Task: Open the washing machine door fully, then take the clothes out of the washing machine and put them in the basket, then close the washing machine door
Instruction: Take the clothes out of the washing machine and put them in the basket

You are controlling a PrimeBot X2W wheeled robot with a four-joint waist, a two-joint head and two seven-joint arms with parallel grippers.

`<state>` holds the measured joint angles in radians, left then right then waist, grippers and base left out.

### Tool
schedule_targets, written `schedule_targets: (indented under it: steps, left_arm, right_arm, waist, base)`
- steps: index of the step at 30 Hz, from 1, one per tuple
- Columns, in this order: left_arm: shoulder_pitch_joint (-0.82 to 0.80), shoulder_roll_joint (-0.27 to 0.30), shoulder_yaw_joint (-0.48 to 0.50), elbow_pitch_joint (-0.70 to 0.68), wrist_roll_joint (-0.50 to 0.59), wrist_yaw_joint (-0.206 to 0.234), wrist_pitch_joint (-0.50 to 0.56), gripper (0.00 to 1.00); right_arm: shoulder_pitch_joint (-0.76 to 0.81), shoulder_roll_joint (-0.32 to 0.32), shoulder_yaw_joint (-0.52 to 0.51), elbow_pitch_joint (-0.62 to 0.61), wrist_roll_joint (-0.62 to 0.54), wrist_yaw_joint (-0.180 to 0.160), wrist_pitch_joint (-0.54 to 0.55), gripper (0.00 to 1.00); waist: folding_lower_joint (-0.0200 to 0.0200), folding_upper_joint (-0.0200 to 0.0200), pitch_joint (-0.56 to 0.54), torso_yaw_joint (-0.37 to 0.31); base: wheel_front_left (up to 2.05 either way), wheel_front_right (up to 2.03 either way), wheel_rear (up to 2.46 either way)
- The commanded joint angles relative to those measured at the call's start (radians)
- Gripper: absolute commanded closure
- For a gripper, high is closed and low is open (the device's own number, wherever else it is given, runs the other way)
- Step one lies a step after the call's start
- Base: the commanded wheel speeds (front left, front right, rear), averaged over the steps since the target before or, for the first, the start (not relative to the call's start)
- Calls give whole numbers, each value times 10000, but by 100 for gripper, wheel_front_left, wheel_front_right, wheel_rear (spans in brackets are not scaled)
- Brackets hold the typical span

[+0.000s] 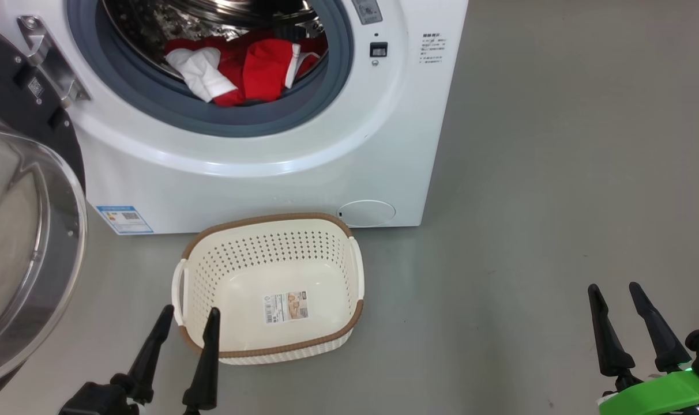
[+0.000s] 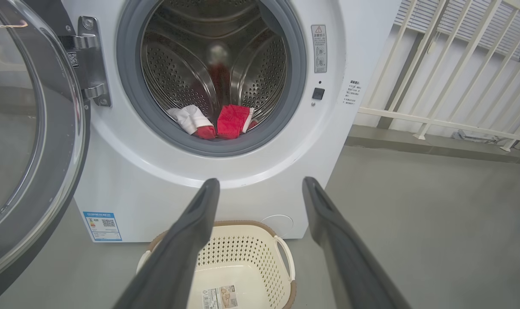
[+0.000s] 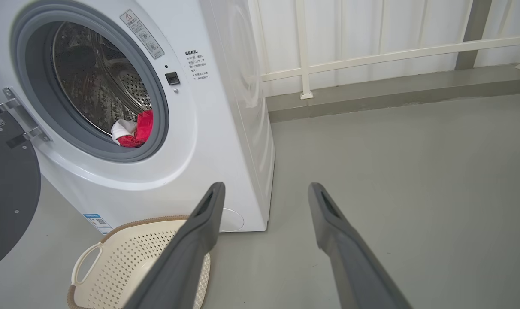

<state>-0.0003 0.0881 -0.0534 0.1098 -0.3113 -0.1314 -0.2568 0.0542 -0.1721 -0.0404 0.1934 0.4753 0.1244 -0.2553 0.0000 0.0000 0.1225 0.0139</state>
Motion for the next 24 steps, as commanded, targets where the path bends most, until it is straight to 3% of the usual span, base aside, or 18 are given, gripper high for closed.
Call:
schedule_targets:
  steps: [1, 13, 24]
  left_arm:
    - [-327, 174, 313, -288, -82, 8, -49, 0]
    - [-487, 281, 156, -316, -131, 8, -49, 0]
    - [-624, 332, 101, -365, -161, 8, -49, 0]
  right_arm:
    - [-247, -152, 183, -266, -58, 63, -65, 0]
    - [-378, -101, 246, -276, -70, 63, -65, 0]
    - [-477, -80, 362, -259, -54, 63, -65, 0]
  waist:
    - [0, 0, -4, 21]
    - [0, 0, 138, 137]
    - [0, 0, 219, 165]
  base:
    - [0, 0, 0]
    - [30, -32, 1]
    - [141, -143, 2]
